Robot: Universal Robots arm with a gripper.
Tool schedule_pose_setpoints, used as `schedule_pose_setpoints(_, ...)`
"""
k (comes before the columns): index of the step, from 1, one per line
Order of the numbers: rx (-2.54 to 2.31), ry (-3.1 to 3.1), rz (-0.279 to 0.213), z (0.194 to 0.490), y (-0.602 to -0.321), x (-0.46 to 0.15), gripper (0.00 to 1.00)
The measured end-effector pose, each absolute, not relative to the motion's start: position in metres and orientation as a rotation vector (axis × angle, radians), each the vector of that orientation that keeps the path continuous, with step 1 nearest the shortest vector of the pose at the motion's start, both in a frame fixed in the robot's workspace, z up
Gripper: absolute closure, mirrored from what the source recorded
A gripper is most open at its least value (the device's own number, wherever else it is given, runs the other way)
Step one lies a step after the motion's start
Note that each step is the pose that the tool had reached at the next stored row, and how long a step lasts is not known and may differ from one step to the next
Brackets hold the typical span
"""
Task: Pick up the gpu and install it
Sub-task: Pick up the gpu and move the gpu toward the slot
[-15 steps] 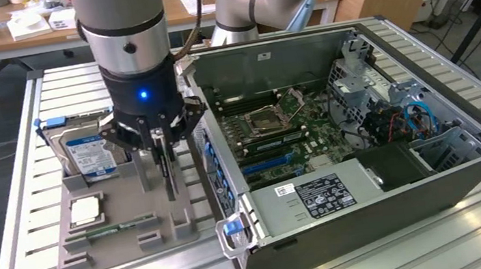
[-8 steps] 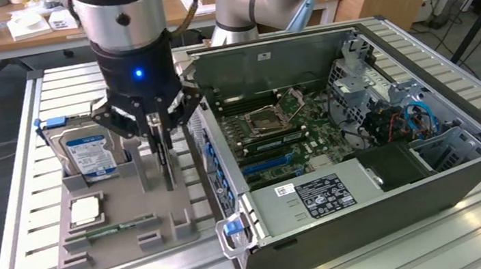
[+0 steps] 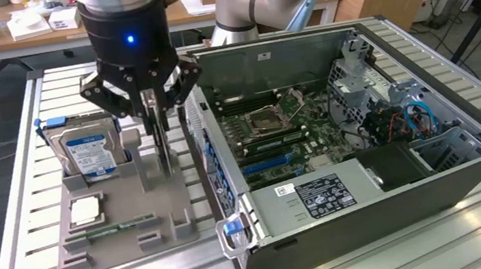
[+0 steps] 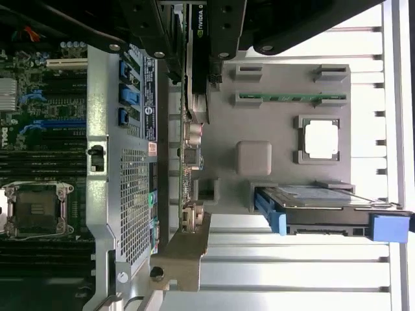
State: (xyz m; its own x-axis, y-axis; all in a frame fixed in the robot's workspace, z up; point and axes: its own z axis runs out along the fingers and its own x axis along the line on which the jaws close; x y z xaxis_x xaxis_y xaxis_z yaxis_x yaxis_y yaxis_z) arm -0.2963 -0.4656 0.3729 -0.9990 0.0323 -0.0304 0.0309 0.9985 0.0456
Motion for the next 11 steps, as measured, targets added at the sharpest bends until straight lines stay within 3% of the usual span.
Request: schedule_pose_setpoints(11, 0.043, 3.109, 0.070, 0.423, -0.466, -0.296, 0.73)
